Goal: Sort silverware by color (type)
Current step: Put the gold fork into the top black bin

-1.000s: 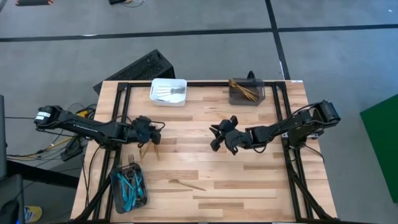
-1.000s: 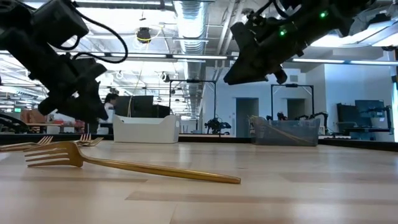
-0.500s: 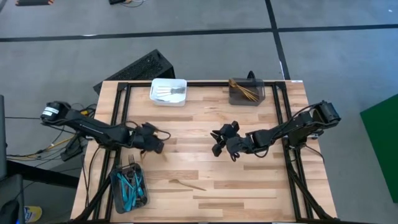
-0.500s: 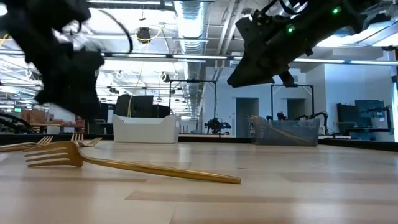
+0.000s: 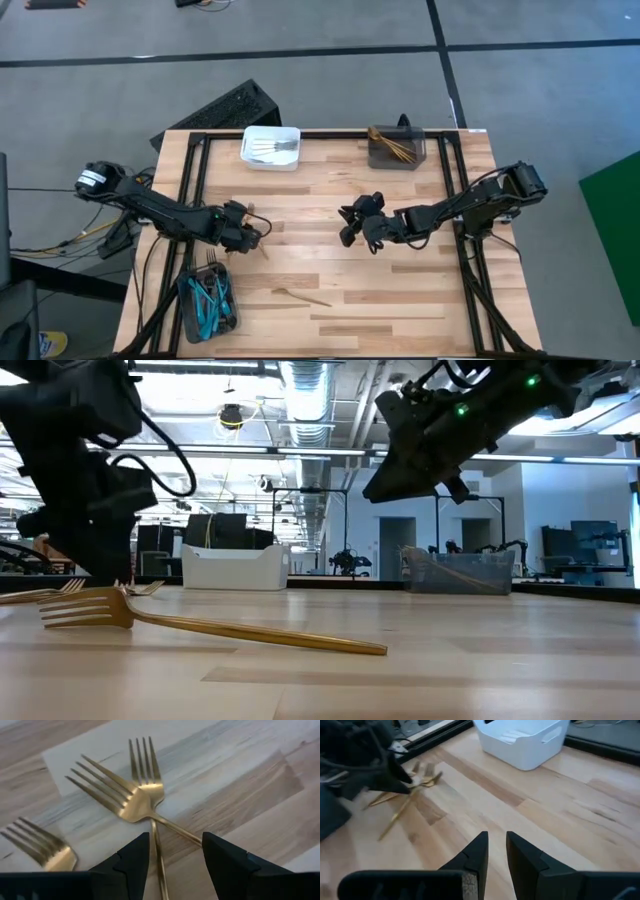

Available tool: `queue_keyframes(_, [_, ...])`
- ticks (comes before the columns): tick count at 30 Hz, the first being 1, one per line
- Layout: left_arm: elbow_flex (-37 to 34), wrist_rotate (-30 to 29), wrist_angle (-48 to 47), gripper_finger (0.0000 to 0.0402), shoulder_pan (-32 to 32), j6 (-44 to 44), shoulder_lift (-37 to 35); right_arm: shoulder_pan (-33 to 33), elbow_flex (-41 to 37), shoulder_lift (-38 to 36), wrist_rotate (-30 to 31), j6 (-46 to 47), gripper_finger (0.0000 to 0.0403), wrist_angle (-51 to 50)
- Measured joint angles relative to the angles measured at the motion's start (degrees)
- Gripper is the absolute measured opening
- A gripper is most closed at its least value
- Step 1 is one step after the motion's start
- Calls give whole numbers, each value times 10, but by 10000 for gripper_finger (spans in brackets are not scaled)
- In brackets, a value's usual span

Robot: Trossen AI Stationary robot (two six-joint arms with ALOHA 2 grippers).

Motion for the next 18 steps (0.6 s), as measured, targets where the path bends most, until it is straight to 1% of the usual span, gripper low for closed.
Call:
queue_keyframes(3, [0, -3, 31, 169, 3, 6, 36, 5, 0, 0, -18, 1, 95, 8])
queue_keyframes(5, [1, -2, 47, 169, 12, 22, 57, 10, 0, 0, -19, 1, 95, 7])
queue_keyframes(7, [3, -1, 59, 169, 24, 55, 78, 14, 0, 0, -19, 1, 95, 7])
queue_keyframes(10, [5, 30, 72, 156, 50, 128, 99, 17, 0, 0, -20, 1, 95, 7])
queue_keyframes(13, [16, 47, 74, 116, 64, 167, 106, 20, 0, 0, -21, 1, 95, 7])
queue_keyframes(18, [54, 77, 94, 22, 70, 250, 100, 33, 0, 0, -21, 1, 95, 10])
